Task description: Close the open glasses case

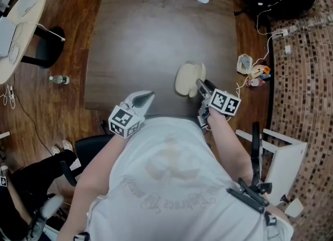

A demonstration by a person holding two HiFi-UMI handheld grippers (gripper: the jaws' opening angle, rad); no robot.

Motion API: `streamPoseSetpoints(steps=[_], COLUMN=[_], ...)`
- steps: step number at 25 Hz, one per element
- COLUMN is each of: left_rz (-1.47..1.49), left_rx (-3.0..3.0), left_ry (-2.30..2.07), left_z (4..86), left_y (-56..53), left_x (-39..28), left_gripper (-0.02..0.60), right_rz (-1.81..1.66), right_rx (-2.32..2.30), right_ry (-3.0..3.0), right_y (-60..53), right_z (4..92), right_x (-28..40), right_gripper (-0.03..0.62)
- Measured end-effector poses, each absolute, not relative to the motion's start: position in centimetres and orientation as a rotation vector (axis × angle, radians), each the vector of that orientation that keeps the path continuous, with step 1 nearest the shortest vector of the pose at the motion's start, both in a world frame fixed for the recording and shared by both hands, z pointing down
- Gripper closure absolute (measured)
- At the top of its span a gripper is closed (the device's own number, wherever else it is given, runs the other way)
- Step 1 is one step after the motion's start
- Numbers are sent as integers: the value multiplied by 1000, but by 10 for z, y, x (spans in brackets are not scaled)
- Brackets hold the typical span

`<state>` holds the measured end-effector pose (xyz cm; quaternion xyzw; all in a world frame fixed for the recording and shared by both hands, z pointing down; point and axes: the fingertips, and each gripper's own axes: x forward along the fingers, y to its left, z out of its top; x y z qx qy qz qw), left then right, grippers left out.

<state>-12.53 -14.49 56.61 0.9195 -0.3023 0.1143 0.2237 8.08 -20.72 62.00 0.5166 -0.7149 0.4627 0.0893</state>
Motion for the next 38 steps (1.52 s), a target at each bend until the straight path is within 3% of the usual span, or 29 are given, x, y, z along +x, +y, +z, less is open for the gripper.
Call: streamPoseSetpoints(steps=[6,13,18,38], left_rz=[311,310,303,286], left_rx=[2529,2516,2505,2507], left_ry=[-854,-871,-885,-927], left_z=[567,567,568,564], left_y=[-145,-145,-146,-137], left_x=[-126,-126,-127,-144], left_gripper=[575,575,575,575], right_rz=[1234,1166,1092,866], right_rx=[1393,1275,1173,985], right_ry=[-2226,-2249,-2258,-2198], right_y=[-211,-225,-231,-238], right_z=[613,626,638,650], right_x=[48,31,18,-11], right_gripper=[382,543,582,586])
